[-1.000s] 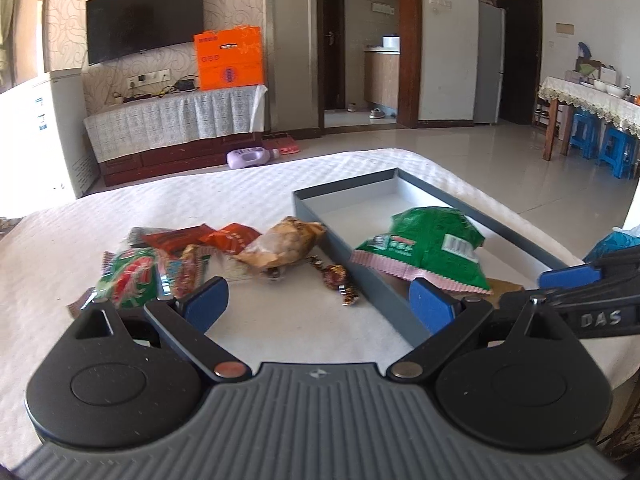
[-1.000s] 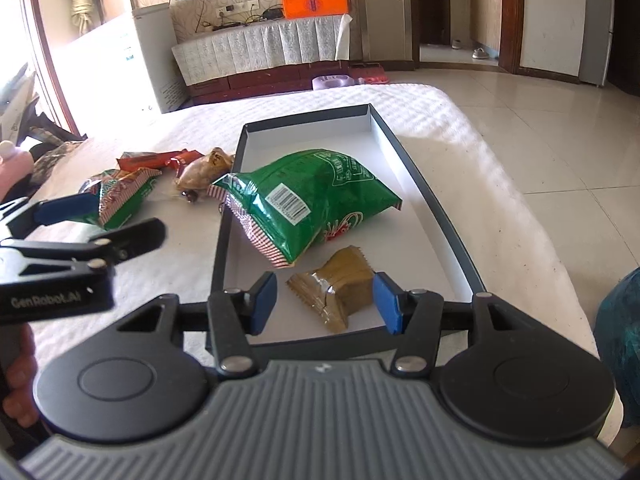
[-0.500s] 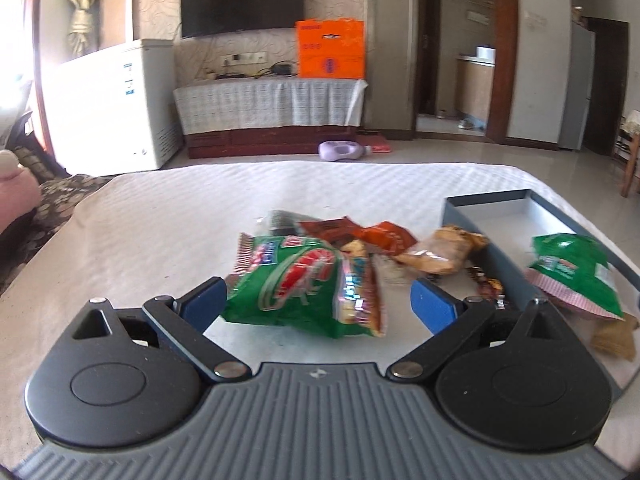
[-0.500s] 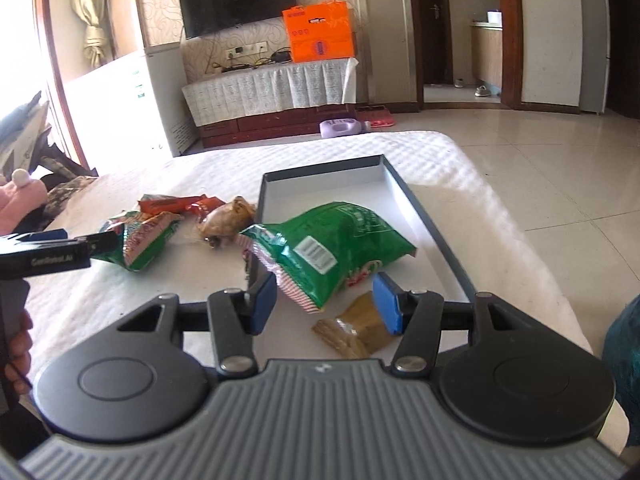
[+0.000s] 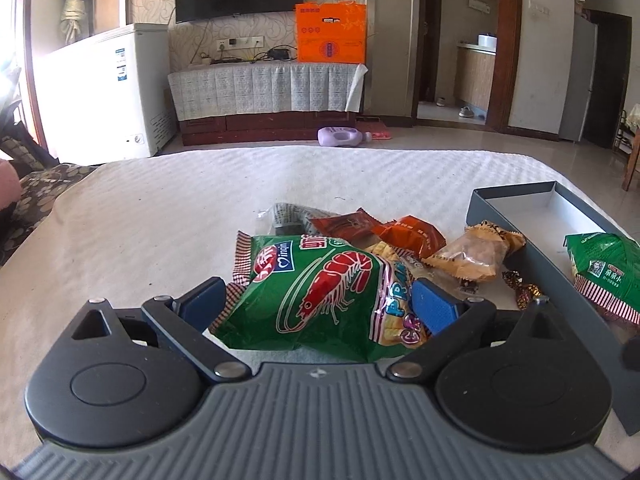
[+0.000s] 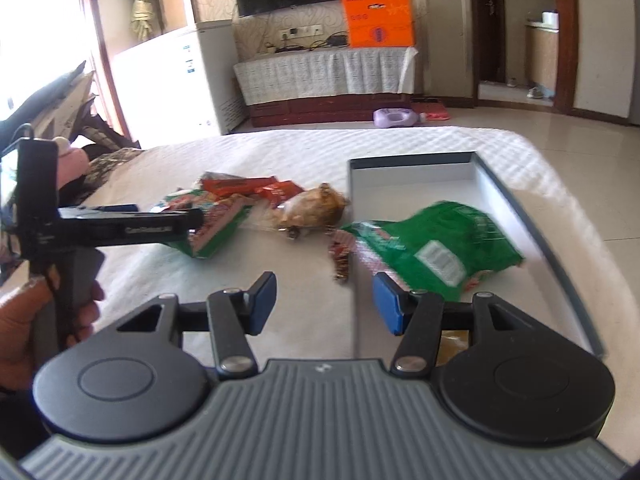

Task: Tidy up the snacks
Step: 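Grasp the shrimp-print chip bag with the left tool while right tool reaches toward chocolate candy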

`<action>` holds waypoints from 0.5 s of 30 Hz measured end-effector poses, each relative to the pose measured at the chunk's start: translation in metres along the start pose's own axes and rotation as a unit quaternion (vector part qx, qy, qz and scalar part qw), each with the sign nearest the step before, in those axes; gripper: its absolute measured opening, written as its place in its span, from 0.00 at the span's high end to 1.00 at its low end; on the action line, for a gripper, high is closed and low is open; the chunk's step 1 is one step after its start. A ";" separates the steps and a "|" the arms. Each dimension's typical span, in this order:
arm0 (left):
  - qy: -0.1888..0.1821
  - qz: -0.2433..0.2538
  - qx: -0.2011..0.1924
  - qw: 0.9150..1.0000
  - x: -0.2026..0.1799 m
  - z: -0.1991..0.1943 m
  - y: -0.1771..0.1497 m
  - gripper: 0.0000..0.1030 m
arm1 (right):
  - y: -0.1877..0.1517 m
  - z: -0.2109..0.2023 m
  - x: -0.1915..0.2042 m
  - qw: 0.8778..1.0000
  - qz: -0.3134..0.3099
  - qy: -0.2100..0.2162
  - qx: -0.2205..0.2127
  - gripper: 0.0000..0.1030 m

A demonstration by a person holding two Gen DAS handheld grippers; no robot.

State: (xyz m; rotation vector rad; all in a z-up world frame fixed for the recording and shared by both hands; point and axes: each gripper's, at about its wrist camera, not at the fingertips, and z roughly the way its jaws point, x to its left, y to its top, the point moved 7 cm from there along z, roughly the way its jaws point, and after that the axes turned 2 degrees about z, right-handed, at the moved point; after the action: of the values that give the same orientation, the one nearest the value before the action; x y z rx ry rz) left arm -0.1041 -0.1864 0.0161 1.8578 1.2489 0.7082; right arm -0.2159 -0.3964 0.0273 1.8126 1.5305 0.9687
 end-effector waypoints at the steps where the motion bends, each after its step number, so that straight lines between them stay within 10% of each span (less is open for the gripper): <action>1: -0.005 0.001 0.002 1.000 -0.002 0.003 0.000 0.02 | 0.001 0.007 0.005 1.000 -0.006 0.007 0.007 0.46; 15: -0.017 -0.040 0.016 0.999 0.011 0.010 0.000 0.02 | 0.012 0.068 -0.013 0.996 -0.035 -0.077 0.039 0.83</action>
State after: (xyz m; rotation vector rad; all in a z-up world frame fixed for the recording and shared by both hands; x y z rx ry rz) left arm -0.0927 -0.1793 0.0108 1.8275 1.3125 0.6125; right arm -0.1544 -0.4094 -0.0046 1.8292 1.5434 0.7294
